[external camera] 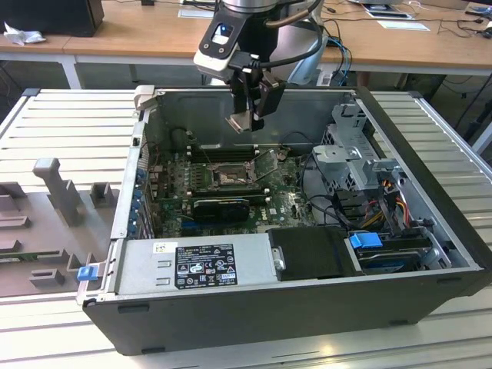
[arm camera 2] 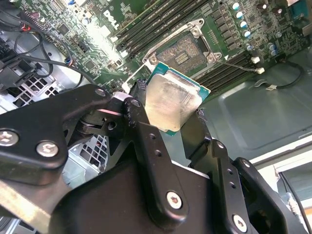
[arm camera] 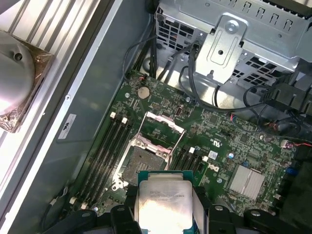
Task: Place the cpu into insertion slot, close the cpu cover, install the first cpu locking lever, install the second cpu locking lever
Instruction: 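Place the cpu into insertion slot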
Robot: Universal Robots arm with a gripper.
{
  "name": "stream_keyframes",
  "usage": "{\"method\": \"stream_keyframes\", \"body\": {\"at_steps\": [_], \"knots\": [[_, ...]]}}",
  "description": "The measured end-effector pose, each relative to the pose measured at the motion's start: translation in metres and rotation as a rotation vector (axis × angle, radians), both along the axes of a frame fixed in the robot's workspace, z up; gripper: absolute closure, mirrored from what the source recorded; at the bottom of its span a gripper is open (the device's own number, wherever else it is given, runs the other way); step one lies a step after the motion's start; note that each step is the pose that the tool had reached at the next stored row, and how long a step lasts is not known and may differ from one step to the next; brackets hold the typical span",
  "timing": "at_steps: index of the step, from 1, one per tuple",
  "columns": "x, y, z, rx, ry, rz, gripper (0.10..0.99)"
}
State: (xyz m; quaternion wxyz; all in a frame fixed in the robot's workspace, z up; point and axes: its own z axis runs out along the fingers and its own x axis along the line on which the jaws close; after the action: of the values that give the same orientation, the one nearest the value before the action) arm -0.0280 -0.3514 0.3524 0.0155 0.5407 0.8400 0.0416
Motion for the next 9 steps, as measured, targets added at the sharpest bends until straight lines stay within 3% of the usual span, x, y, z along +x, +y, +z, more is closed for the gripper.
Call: {"method": "stream_keyframes", "body": {"at_steps": [9], "knots": [[0.0000, 0.0000, -0.0009, 0.000, 0.0000, -0.006, 0.557]]}}
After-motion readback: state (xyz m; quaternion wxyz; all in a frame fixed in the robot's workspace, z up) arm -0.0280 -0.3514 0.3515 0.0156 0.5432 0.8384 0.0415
